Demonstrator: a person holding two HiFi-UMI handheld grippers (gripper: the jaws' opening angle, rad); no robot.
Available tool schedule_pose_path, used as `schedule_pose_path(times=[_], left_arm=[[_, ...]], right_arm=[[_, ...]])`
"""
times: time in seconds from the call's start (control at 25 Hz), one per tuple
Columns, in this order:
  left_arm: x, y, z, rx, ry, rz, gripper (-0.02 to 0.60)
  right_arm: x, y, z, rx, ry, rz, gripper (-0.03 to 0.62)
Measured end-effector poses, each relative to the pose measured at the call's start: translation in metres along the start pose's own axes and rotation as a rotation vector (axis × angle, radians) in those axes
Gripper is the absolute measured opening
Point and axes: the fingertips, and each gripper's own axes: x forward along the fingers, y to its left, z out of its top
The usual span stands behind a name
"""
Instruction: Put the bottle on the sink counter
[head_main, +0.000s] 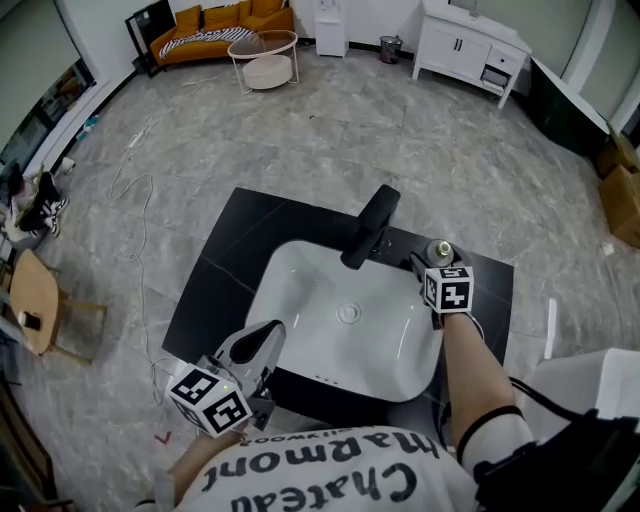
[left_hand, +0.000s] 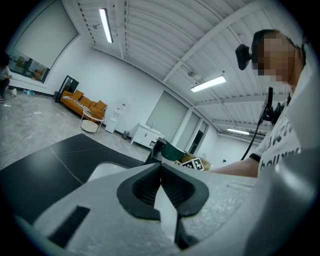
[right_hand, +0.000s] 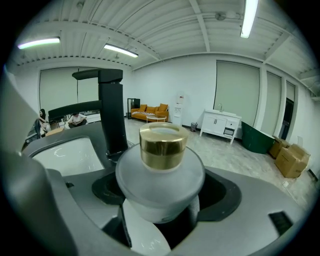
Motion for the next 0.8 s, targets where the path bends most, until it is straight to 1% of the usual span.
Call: schedule_pose_path(times=[0.12,0.24,0.32,0.4,0.48,0.64,0.72,0.8], left_arm=[[-0.006,-0.005,0.003,0.009,-0.019,0.010,0.015],[-0.009,-0.010,-0.001,0.009,-0.031,0.017,0.015],[-0.009,-0.017,-0.006,0.000,-0.032,0.020,0.015],[-0.008,-0.028,-0.010,-0.023,-0.043,0.010,0.015],[-0.005,-0.045,-0.012,-0.039,-0.056,-0.011,0.015],[0.000,-0.089,-0.021,-0.010,-0.071,-0.053,0.015],[0.001,-0.112,-0.031,-0.007,-0.082,-0.059,0.015],[0.000,-0.139,-0.043,-0.016,-0.086,-0.055,0.015]], right_arm=[[-0.011,-0.003,-0.004,0.002,0.010,0.016,0.347],[-0.027,-0.002,-0.002,-0.009,-0.015,0.047,0.347],[-0.043,0.000,-0.008,-0.013,-0.023,0.062,0.347],[-0.062,0.002,-0.018,0.010,-0.020,0.076,0.347],[-0.084,0.005,-0.031,0.069,-0.015,0.103,0.346],[-0.134,0.009,-0.054,0.221,-0.045,0.171,0.345],[-0.164,0.010,-0.065,0.304,-0.070,0.206,0.343],[-0.197,0.010,-0.072,0.359,-0.088,0.247,0.342]])
